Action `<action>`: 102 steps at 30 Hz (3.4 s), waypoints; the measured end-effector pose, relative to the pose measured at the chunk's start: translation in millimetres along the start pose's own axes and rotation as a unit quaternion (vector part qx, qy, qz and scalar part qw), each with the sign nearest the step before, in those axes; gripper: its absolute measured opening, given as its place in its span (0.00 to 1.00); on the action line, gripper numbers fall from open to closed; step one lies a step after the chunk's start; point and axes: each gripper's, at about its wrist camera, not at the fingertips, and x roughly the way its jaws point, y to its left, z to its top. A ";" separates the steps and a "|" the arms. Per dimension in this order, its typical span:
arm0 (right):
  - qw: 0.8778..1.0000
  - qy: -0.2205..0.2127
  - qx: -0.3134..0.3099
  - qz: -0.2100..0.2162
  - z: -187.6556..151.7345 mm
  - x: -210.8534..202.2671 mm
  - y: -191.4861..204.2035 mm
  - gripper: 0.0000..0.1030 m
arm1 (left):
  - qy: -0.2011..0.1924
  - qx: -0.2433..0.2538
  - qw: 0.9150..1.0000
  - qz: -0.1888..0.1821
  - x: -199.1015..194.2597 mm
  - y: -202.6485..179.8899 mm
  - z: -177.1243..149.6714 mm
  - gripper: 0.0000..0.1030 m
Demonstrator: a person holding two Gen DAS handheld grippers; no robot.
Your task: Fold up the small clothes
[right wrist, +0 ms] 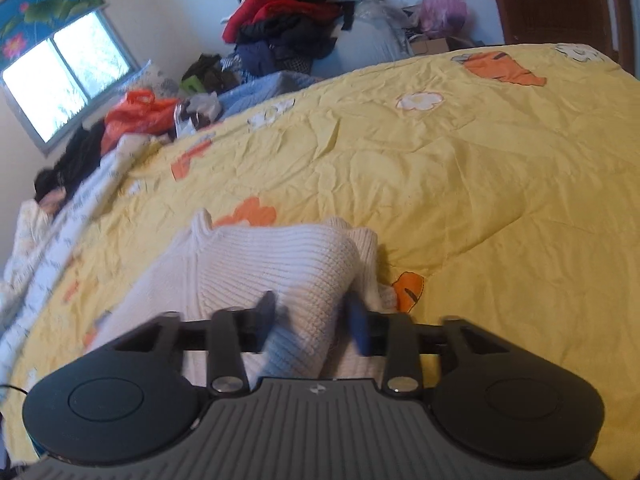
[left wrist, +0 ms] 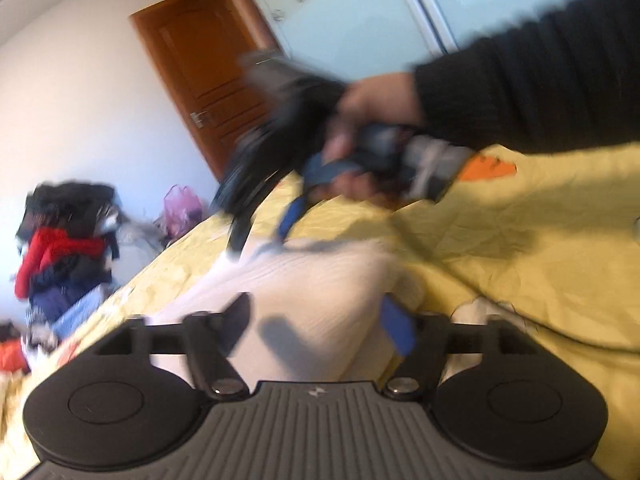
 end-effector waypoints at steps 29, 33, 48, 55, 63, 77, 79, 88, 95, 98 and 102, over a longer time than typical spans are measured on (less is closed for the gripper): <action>0.997 0.019 0.044 0.054 -35.3 -2.0 27.0 0.43 | 0.118 -0.557 0.812 -0.132 79.5 229.8 -82.8 0.53; 0.994 0.014 0.034 0.107 -25.9 3.8 65.5 0.43 | 0.096 -0.515 0.847 -0.092 41.5 259.5 -68.6 0.53; 0.991 -0.028 0.095 0.090 -38.7 44.4 79.9 0.64 | 0.069 -0.592 0.803 -0.005 -27.0 296.9 -171.3 0.78; 0.986 0.001 0.059 0.153 -47.1 19.2 107.8 0.62 | 0.097 -0.569 0.816 -0.026 -26.5 271.3 -174.6 0.78; 0.991 0.041 -0.024 0.124 -61.8 28.0 140.8 0.19 | 0.132 -0.543 0.829 -0.035 -12.7 256.0 -156.2 0.62; 0.990 -0.013 0.063 0.125 -28.4 15.5 95.2 0.63 | 0.142 -0.532 0.834 -0.043 -3.9 243.7 -168.4 0.67; 0.991 -0.016 0.070 0.114 -7.7 30.6 91.0 0.63 | 0.139 -0.522 0.841 -0.035 -4.0 238.7 -165.5 0.70; 0.995 0.006 0.057 0.081 7.2 77.1 91.5 0.17 | 0.149 -0.518 0.842 -0.032 -2.2 238.8 -161.3 0.72; 0.997 -0.014 0.070 0.039 -18.4 80.4 76.4 0.31 | 0.167 -0.516 0.840 -0.016 -5.2 239.0 -153.9 0.76; 0.998 -0.041 0.044 -0.004 -21.2 53.2 96.8 0.55 | 0.146 -0.492 0.858 0.022 -39.8 244.7 -138.9 0.74; 0.994 -0.105 -0.034 0.015 -29.2 6.8 130.7 0.58 | 0.085 -0.442 0.888 0.092 -72.5 253.2 -103.8 0.74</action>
